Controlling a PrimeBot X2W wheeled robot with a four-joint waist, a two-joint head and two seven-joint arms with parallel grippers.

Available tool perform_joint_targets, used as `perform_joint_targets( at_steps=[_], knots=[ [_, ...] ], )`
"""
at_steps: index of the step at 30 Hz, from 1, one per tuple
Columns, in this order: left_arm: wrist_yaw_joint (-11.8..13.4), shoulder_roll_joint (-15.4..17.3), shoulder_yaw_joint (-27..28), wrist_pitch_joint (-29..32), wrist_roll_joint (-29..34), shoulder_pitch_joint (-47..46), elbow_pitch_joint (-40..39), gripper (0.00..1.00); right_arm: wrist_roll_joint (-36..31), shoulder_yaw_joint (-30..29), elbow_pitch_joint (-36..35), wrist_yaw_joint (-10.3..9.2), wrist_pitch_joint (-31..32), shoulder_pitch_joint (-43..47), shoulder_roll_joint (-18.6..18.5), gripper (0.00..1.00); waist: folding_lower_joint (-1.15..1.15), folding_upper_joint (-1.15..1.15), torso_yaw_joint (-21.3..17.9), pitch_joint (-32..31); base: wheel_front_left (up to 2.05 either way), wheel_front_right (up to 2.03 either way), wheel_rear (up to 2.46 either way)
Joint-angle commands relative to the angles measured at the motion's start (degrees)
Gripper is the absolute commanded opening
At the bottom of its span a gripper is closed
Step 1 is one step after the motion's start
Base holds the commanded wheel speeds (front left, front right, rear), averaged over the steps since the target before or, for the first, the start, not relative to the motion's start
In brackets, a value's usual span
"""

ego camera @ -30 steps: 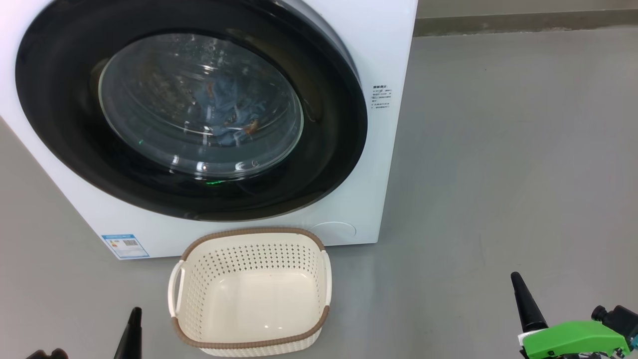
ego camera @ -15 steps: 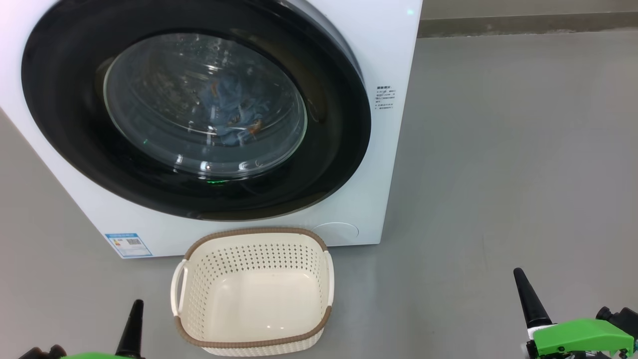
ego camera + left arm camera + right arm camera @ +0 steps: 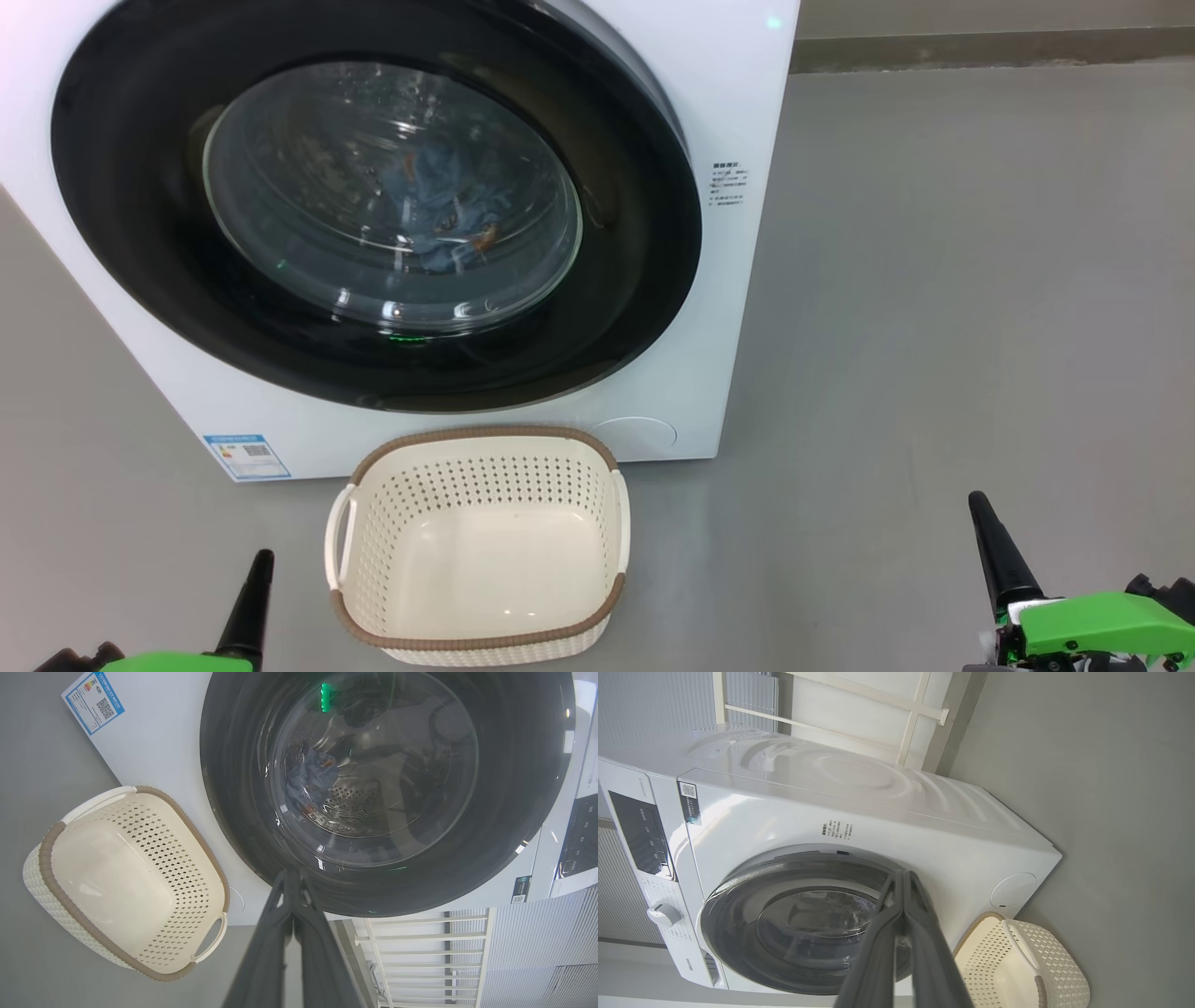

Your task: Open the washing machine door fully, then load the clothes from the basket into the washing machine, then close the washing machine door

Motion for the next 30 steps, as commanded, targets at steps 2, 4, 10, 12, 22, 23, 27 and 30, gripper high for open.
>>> perform_joint_targets(
  at_steps=[2, 4, 10, 12, 22, 23, 27, 30],
  knots=[
    [-0.05, 0.58, 1.97, 0.60, -2.21, -3.11, -1.04, 0.00, 1.96, 0.73, -1.93, 0.07, 0.93, -2.32, -0.01, 0.00, 0.00, 0.00, 0.08, -0.02, 0.00, 0.00, 0.00],
    [-0.05, 0.52, 2.10, 0.94, -3.36, -3.28, -1.02, 0.00, 3.03, 0.62, -2.11, 0.07, 1.27, -2.34, 0.05, 0.00, 0.00, 0.00, 0.15, -0.03, 0.00, 0.00, 0.00],
    [-0.06, 0.31, 2.48, 1.95, -6.79, -3.78, -0.96, 0.00, 6.21, 0.30, -2.65, 0.08, 2.28, -2.42, 0.23, 0.00, 0.00, 0.00, 0.36, -0.08, 0.00, 0.00, 0.00],
    [-0.06, 0.24, 2.61, 2.28, -7.94, -3.94, -0.94, 0.00, 7.28, 0.20, -2.83, 0.08, 2.62, -2.45, 0.30, 0.00, 0.00, 0.00, 0.43, -0.10, 0.00, 0.00, 0.00],
    [-0.08, -0.11, 3.26, 3.97, -13.70, -4.77, -0.84, 0.00, 12.62, -0.33, -3.73, 0.08, 4.32, -2.59, 0.61, 0.00, 0.00, 0.00, 0.77, -0.18, 0.00, 0.00, 0.00],
    [-0.08, -0.14, 3.32, 4.14, -14.27, -4.86, -0.83, 0.00, 13.15, -0.38, -3.82, 0.08, 4.49, -2.60, 0.64, 0.00, 0.00, 0.00, 0.81, -0.19, 0.00, 0.00, 0.00],
    [-0.08, -0.14, 3.33, 4.15, -14.29, -4.86, -0.82, 0.00, 13.17, -0.39, -3.82, 0.08, 4.49, -2.60, 0.64, 0.00, 0.00, 0.00, 0.81, -0.19, 0.00, 0.00, 0.00],
    [-0.08, -0.14, 3.33, 4.15, -14.29, -4.86, -0.82, 0.00, 13.17, -0.39, -3.82, 0.08, 4.49, -2.60, 0.64, 0.00, 0.00, 0.00, 0.81, -0.19, 0.00, 0.00, 0.00]
  ],
)
